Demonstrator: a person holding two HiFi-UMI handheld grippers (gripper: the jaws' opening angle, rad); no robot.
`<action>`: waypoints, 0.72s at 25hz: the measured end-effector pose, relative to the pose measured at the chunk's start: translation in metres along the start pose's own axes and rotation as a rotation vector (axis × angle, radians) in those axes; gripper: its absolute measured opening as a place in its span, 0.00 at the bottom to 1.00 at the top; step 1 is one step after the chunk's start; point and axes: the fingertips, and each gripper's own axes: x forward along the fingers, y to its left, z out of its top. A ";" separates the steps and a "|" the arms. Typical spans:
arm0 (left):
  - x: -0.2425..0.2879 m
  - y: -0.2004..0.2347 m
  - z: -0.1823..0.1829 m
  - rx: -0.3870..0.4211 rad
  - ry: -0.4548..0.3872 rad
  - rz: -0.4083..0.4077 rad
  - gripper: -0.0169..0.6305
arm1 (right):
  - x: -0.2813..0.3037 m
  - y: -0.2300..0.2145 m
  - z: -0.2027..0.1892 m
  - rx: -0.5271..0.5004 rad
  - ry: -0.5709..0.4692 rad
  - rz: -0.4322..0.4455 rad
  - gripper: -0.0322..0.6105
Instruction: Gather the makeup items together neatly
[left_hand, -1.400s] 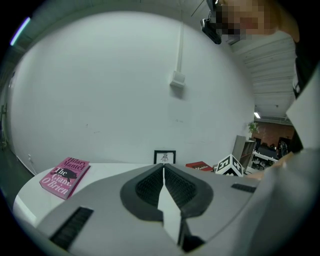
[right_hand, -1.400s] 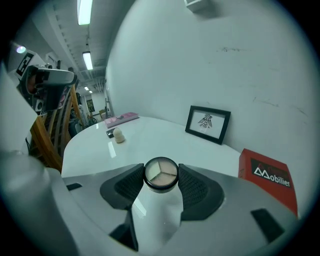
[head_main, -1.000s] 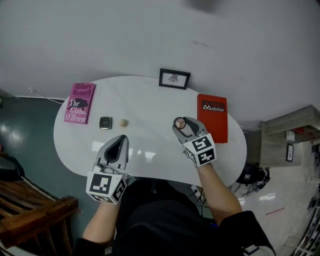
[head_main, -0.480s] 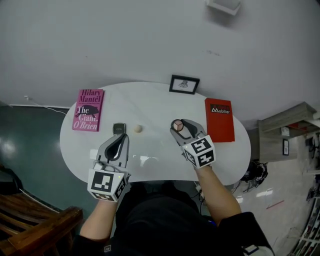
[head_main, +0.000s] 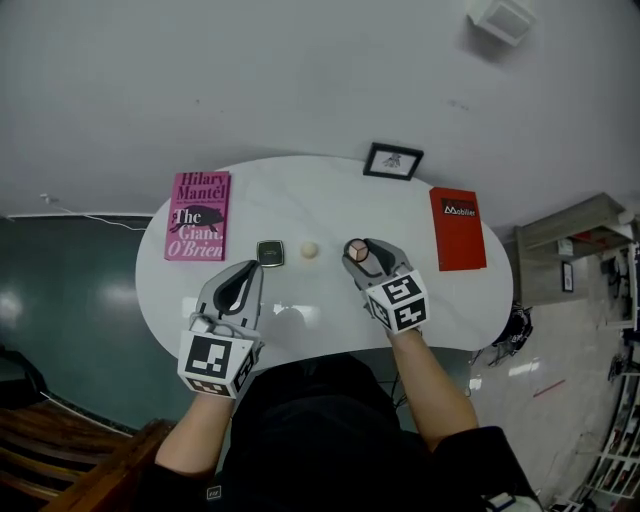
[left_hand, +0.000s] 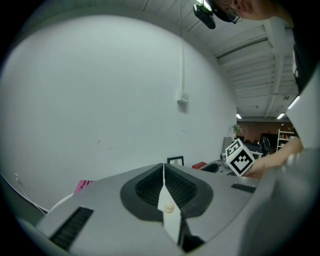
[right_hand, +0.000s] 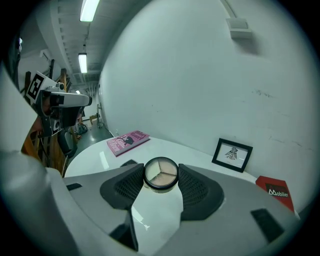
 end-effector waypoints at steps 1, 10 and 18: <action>0.000 0.002 -0.001 -0.004 0.002 -0.003 0.05 | 0.003 0.000 -0.003 0.003 0.008 -0.002 0.40; 0.022 0.012 -0.010 -0.031 0.039 0.000 0.05 | 0.036 -0.007 -0.029 0.016 0.060 0.019 0.40; 0.045 0.015 -0.041 -0.065 0.118 0.014 0.05 | 0.071 -0.010 -0.071 0.032 0.105 0.073 0.40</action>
